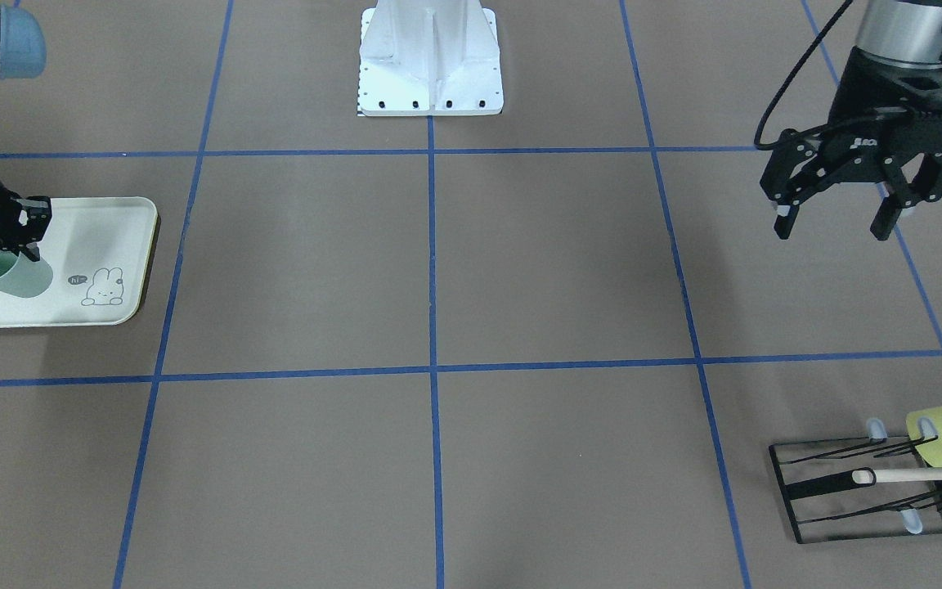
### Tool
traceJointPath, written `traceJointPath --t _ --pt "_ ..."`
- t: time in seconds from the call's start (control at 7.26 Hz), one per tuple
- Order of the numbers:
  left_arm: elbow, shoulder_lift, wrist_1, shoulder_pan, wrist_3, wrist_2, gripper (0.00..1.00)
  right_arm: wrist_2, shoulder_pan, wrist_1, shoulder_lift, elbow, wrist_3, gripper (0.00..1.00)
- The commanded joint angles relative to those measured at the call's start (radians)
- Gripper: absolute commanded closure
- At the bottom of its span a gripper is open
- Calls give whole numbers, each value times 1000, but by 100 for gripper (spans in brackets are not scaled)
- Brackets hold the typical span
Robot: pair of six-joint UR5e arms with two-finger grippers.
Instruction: Left arm grabs green cup and hands to right arm on tray
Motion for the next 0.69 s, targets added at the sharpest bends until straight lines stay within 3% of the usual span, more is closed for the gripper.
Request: traceJointPath --t 0.0,0.55 --pt "10 31 8 -19 34 -19 0 -45 -54 -1 -32 -8 0 100" --pt "27 31 16 -16 33 -20 0 -48 -97 2 -30 -59 -1 100"
